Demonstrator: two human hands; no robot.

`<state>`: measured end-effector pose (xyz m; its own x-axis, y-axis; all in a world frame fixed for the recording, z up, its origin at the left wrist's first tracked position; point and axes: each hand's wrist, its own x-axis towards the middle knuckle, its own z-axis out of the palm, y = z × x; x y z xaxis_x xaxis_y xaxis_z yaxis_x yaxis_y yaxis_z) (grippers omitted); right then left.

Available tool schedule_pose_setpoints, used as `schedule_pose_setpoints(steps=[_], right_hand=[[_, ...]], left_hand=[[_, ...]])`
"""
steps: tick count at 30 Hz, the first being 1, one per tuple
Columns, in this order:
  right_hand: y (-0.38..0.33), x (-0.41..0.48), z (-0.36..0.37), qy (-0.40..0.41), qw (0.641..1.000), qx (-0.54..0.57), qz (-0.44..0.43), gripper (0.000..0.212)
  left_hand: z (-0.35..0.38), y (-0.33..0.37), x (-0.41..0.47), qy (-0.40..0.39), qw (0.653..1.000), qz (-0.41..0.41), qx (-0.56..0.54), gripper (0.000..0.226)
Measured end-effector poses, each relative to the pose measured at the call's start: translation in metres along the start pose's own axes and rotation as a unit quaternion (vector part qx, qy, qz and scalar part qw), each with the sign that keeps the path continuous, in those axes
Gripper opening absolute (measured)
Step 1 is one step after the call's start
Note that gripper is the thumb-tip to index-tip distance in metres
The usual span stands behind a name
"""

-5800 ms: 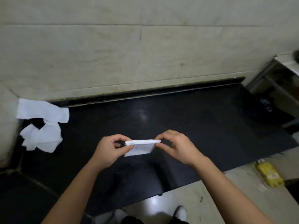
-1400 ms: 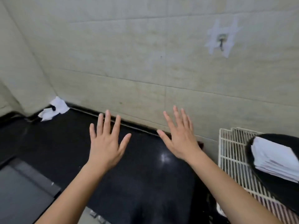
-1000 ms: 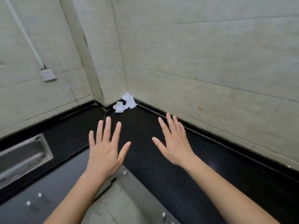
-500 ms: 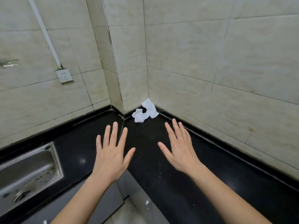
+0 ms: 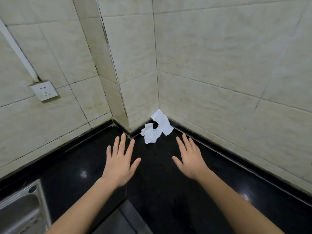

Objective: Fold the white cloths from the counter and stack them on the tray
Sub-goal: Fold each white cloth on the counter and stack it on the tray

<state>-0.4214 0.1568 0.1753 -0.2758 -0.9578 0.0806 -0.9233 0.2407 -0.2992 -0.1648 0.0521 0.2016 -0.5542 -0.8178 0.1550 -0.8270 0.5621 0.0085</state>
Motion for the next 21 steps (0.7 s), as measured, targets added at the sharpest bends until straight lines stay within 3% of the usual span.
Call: schedule_pose_setpoints(steps=[10, 17, 21], right_hand=[[0.001, 0.121, 0.091, -0.101, 0.992, -0.008, 0.076, 0.077], [-0.005, 0.238, 0.166, -0.159, 0.978, -0.010, 0.131, 0.072], [-0.010, 0.285, 0.205, -0.200, 0.972, -0.041, 0.113, 0.085]], left_hand=[[0.116, -0.060, 0.150, -0.185, 0.980, 0.068, -0.020, 0.074], [0.211, -0.088, 0.263, -0.230, 0.953, 0.181, -0.083, 0.072], [0.260, -0.088, 0.290, -0.257, 0.930, 0.234, -0.122, 0.072]])
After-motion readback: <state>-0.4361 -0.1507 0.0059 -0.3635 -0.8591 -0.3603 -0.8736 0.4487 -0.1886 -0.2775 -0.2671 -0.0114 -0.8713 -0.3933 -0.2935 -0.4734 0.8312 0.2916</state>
